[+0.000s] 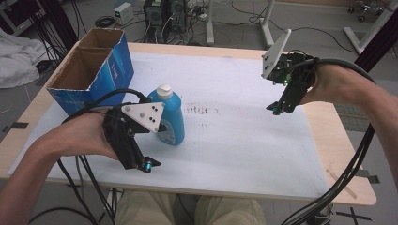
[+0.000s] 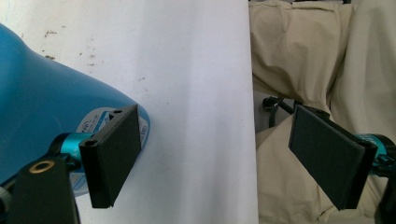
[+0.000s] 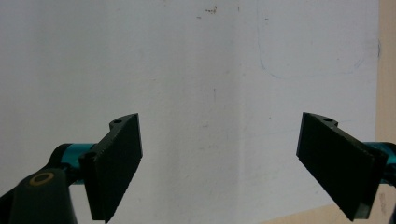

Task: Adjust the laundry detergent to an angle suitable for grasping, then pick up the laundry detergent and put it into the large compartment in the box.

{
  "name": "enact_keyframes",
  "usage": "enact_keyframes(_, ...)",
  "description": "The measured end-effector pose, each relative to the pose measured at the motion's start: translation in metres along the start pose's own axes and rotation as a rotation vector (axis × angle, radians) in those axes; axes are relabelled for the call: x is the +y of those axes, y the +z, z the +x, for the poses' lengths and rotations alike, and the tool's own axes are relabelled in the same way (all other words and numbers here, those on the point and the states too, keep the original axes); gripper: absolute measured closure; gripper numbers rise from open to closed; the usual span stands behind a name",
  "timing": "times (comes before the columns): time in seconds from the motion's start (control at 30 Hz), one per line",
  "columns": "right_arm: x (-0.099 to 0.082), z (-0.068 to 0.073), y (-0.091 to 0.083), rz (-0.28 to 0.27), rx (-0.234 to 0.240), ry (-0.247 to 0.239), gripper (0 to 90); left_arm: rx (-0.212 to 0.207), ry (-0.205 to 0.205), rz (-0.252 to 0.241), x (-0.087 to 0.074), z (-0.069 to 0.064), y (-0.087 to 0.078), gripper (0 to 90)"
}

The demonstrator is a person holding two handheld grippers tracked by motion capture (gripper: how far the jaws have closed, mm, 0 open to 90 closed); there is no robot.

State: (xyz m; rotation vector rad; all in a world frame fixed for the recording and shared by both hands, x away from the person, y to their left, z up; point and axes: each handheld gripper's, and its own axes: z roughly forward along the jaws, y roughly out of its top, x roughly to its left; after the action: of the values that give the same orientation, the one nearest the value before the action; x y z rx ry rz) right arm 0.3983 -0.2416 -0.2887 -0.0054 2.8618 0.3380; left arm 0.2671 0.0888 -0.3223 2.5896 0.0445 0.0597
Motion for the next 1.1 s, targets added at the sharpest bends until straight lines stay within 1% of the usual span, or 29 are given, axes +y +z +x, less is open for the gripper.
enact_keyframes(0.07,0.000,0.001,0.000,0.004,-0.003,-0.002,13.4,-0.001,-0.001,0.003,0.000,0.000,0.000,17.2)
enact_keyframes(0.17,0.000,0.002,0.000,-0.004,0.000,0.002,13.4,-0.006,0.003,0.007,0.001,-0.001,0.001,17.2)
enact_keyframes(0.27,0.000,0.001,0.000,0.005,-0.003,-0.007,13.4,0.000,0.003,0.013,0.002,-0.001,0.001,17.2)
enact_keyframes(0.37,0.000,0.001,0.001,0.008,-0.006,0.005,13.4,0.000,0.002,0.013,0.002,-0.004,0.001,17.2)
enact_keyframes(0.5,0.000,0.004,0.001,-0.002,0.000,0.008,13.4,0.003,0.003,0.022,0.002,-0.006,-0.001,17.2)
enact_keyframes(0.57,0.001,0.005,0.002,0.002,0.004,0.001,13.4,0.003,0.004,0.018,0.003,-0.007,-0.001,17.2)
enact_keyframes(0.7,0.003,0.005,0.003,0.004,0.001,-0.002,13.4,0.002,0.013,0.027,0.005,-0.007,-0.001,17.2)
enact_keyframes(0.8,0.004,0.005,0.003,0.001,0.002,-0.004,13.4,-0.001,0.013,0.021,0.007,-0.007,-0.001,17.2)
enact_keyframes(0.9,0.004,0.005,0.004,0.001,0.001,-0.003,13.4,-0.005,0.013,0.024,0.007,-0.006,-0.001,17.2)
enact_keyframes(0.93,0.003,0.004,0.004,0.003,0.002,-0.009,13.4,-0.005,0.016,0.031,0.008,-0.006,-0.002,17.2)
enact_keyframes(1.03,0.002,0.005,0.004,0.004,0.001,-0.007,13.4,-0.007,0.009,0.039,0.007,-0.005,-0.006,17.2)
enact_keyframes(1.1,0.001,0.005,0.004,0.001,0.002,-0.004,13.4,0.000,0.007,0.046,0.005,-0.004,-0.010,17.2)
